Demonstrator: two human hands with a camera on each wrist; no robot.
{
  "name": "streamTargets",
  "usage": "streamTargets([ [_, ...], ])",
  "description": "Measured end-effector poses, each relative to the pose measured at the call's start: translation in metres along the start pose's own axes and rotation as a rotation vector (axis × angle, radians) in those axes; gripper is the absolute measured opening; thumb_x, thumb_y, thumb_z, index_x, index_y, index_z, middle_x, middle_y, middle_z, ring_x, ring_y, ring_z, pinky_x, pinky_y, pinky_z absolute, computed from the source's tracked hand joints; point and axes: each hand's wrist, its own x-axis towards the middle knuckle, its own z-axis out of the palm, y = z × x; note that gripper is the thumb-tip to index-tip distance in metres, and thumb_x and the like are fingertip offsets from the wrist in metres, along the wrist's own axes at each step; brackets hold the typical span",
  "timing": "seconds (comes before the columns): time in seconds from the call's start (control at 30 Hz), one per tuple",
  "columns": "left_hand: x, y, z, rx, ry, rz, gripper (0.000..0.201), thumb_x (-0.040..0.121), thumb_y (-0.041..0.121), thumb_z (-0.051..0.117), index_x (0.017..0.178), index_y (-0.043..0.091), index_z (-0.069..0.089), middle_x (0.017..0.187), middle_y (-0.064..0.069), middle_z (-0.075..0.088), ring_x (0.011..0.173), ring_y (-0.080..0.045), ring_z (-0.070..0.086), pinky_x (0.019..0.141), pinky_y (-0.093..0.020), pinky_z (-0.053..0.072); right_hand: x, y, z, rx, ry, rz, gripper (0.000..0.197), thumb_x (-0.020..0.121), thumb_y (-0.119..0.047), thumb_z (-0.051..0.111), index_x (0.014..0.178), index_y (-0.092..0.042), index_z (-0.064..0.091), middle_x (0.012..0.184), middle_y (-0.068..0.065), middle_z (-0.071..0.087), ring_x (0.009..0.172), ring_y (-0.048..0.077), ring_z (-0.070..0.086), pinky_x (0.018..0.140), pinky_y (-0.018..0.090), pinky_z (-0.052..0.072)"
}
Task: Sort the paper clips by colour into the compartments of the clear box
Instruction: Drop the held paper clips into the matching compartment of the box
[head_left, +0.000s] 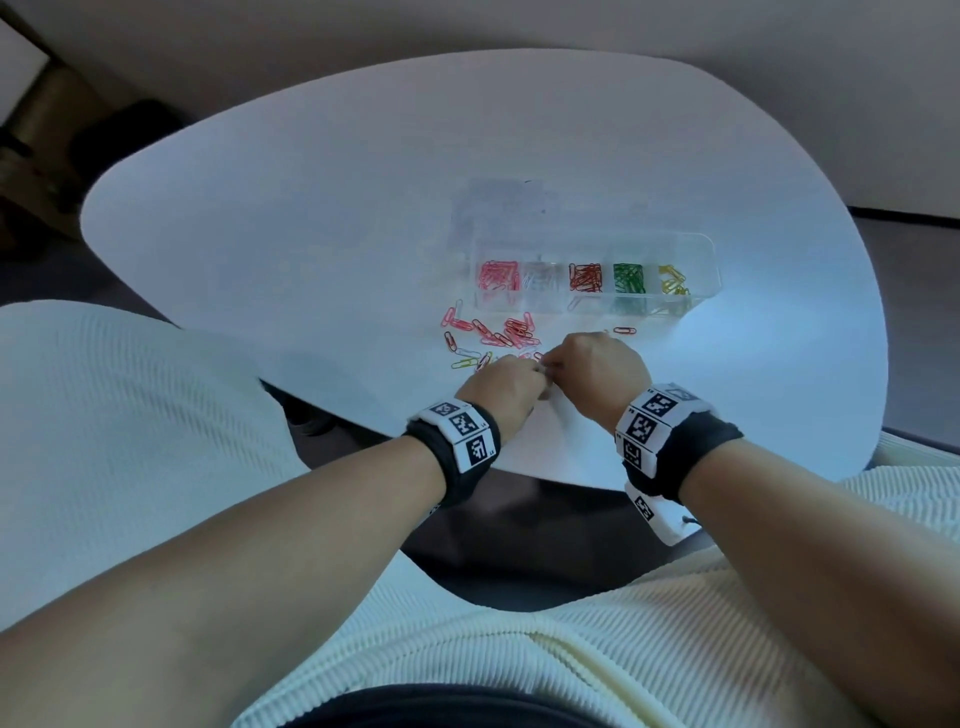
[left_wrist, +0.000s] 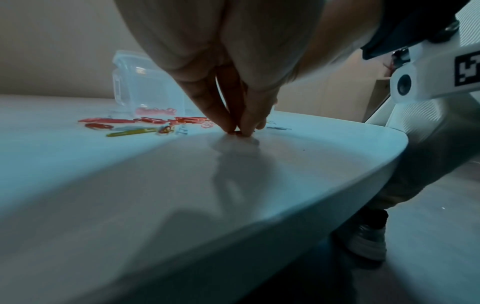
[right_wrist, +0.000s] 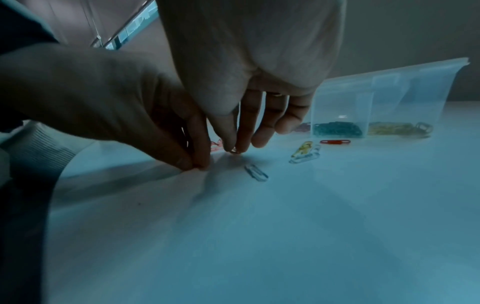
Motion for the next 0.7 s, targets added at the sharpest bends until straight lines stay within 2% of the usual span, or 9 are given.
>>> streamTargets([
  [0.03,0.001,0.000,0.000,0.006,-0.001,0.001,0.032,0.092,0.006,0.047,0.119,0.014,0.063,0.115,-0.008,0.060,0.107,-0.029,0.056,0.086,-0.036,0.047,0.001,0.001,0.001,-0.003,-0.009,0.026,0.026,0.093,-0.024,0.056,0.073,-0.017,0.071,0.068,0.004,0.058,0.066,0.025,0.057,0.047,0.023,0.030],
  [0.07,0.001,-0.001,0.000,0.018,0.002,0.007,0.033,0.092,0.006,0.048,0.120,0.014,0.062,0.113,-0.009,0.060,0.105,-0.030,0.056,0.085,-0.037,0.047,0.001,0.003,0.001,0.001,-0.016,0.050,0.024,0.092,-0.025,0.058,0.074,-0.017,0.072,0.070,0.004,0.062,0.067,0.025,0.060,0.049,0.023,0.037],
  [0.17,-0.001,-0.001,0.001,-0.011,0.027,0.015,0.037,0.089,0.004,0.050,0.123,0.013,0.059,0.110,-0.010,0.056,0.098,-0.032,0.057,0.080,-0.039,0.049,0.004,0.009,-0.002,0.062,-0.033,0.104,0.014,0.087,-0.025,0.065,0.082,-0.017,0.076,0.081,0.009,0.070,0.075,0.028,0.065,0.063,0.032,0.054],
  [0.23,-0.001,-0.001,0.001,-0.025,0.020,0.005,0.038,0.089,0.003,0.049,0.124,0.014,0.058,0.111,-0.010,0.056,0.099,-0.031,0.057,0.082,-0.039,0.049,0.005,0.010,-0.002,0.068,-0.033,0.113,0.012,0.086,-0.020,0.065,0.086,-0.016,0.076,0.085,0.011,0.070,0.078,0.031,0.065,0.067,0.036,0.056],
  [0.3,-0.001,-0.002,0.000,-0.067,0.016,-0.013,0.038,0.089,0.003,0.049,0.124,0.015,0.058,0.111,-0.009,0.058,0.101,-0.030,0.057,0.083,-0.036,0.047,0.005,0.010,-0.001,0.052,-0.018,0.102,0.012,0.086,-0.017,0.062,0.090,-0.018,0.074,0.088,0.012,0.070,0.080,0.031,0.064,0.064,0.033,0.052],
  [0.4,-0.004,-0.001,-0.010,-0.219,0.101,-0.091,0.028,0.086,0.006,0.053,0.110,0.014,0.065,0.106,-0.005,0.063,0.099,-0.023,0.058,0.081,-0.027,0.043,0.002,0.009,0.001,0.033,-0.006,0.086,0.015,0.085,-0.014,0.060,0.098,-0.019,0.066,0.092,0.010,0.067,0.081,0.030,0.062,0.061,0.030,0.043],
  [0.5,-0.006,-0.008,-0.029,-0.408,0.221,-0.286,0.021,0.085,0.008,0.048,0.087,0.011,0.069,0.094,-0.005,0.067,0.089,-0.024,0.059,0.080,-0.031,0.048,-0.001,0.008,0.001,0.077,-0.040,0.087,0.022,0.084,-0.014,0.061,0.106,-0.015,0.063,0.096,0.010,0.067,0.085,0.030,0.062,0.067,0.031,0.049],
  [0.6,-0.003,-0.027,-0.044,-0.582,0.294,-0.483,0.024,0.086,0.004,0.042,0.077,0.002,0.065,0.087,-0.012,0.067,0.079,-0.027,0.056,0.072,-0.029,0.046,0.000,0.007,-0.001,0.218,-0.044,0.123,0.012,0.082,-0.015,0.061,0.088,-0.009,0.069,0.085,0.010,0.069,0.078,0.027,0.061,0.065,0.029,0.049],
  [0.7,-0.001,-0.041,-0.050,-0.681,0.326,-0.550,0.023,0.085,0.002,0.044,0.069,0.008,0.058,0.080,-0.010,0.061,0.073,-0.025,0.048,0.067,-0.026,0.038,0.005,0.007,-0.009,0.639,-0.076,0.281,0.020,0.083,-0.005,0.049,0.069,-0.005,0.064,0.066,0.011,0.063,0.060,0.023,0.056,0.058,0.027,0.045],
])
